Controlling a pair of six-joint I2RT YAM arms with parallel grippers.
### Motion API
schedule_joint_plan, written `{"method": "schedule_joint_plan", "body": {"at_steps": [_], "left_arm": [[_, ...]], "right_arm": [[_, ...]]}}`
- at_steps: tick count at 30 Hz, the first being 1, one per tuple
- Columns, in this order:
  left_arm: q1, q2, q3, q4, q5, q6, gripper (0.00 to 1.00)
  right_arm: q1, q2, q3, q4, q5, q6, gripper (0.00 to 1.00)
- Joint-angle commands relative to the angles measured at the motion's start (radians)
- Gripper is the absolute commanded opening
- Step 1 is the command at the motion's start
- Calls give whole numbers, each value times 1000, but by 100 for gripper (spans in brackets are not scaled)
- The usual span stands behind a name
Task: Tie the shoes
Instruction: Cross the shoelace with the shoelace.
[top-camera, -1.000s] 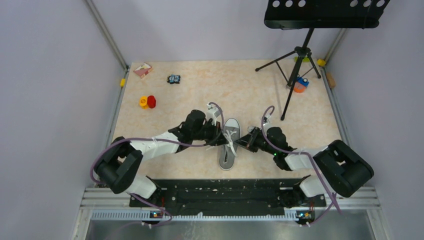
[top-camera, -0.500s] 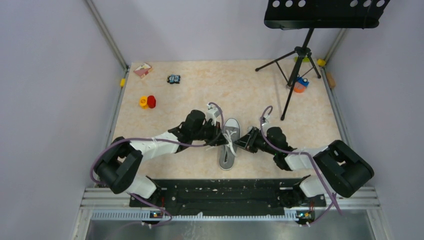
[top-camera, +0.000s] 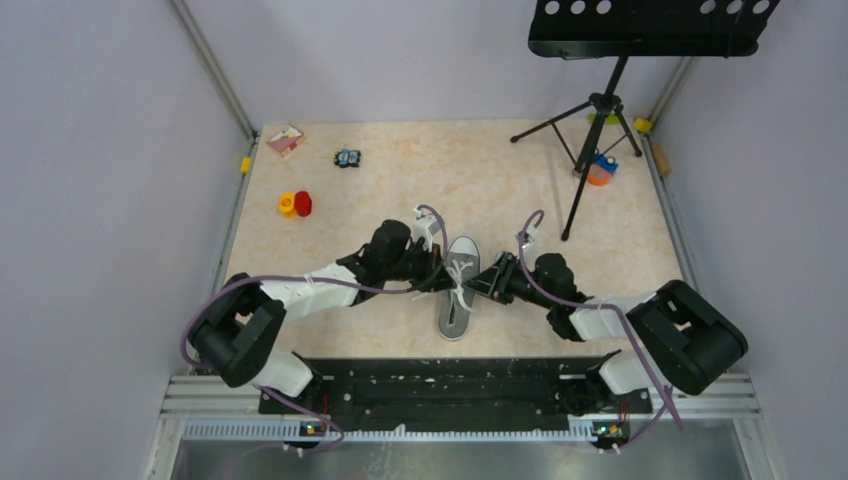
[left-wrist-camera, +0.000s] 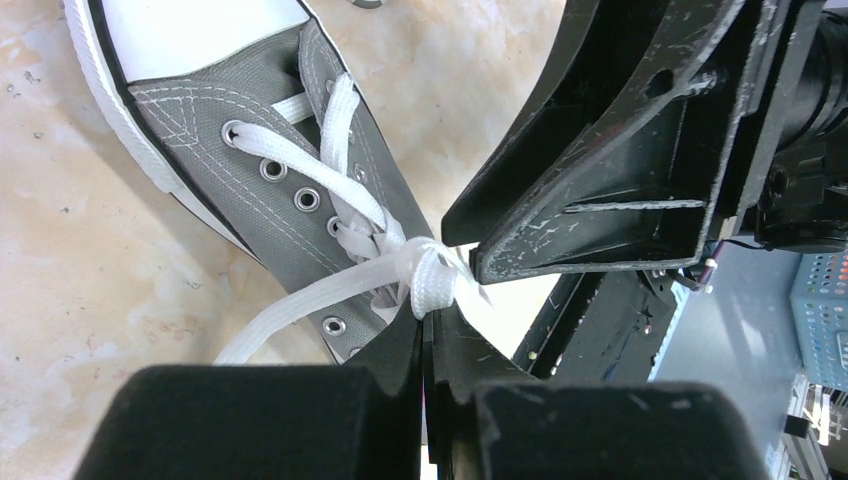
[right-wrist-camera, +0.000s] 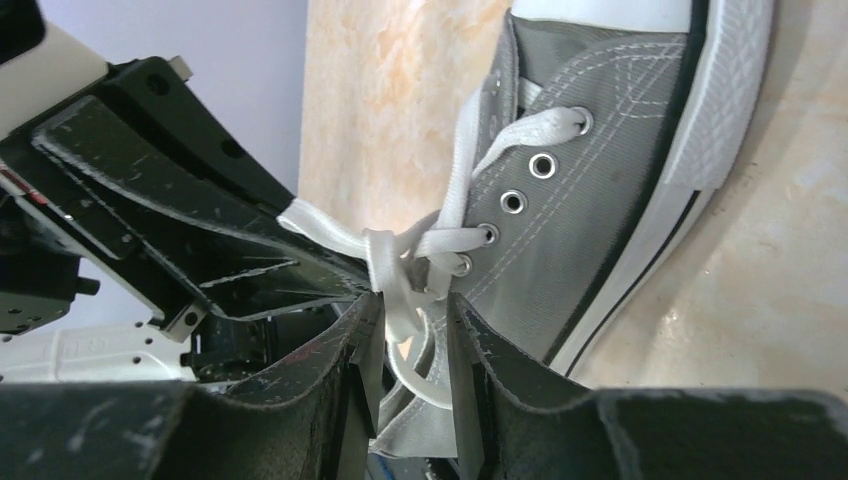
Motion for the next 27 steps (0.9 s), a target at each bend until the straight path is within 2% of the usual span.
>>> {"method": "schedule_joint_plan", "body": {"at_steps": [1,9,16,18,23,27], "left_arm": [[3,5,14,17,12,12,0],[4,2,14,18,16,13,0],[5,-2,15,17,17,12,0],[3,-2,14,19,19,12,0],[5,-1,15,26,18,8,0],[4,0,17,27,17,7,0]], "right_arm": [[-2,-17,21,96,-15,-18,31],[-2,-8,42,59,-9,-39,31],[-2,5,74,23,-6,-56,19],[-2,8,82,8,-8,-64,18],[-2,23,99,-26,-16,-80,27],[-2,31,101,-51,-10,-92,29]]}}
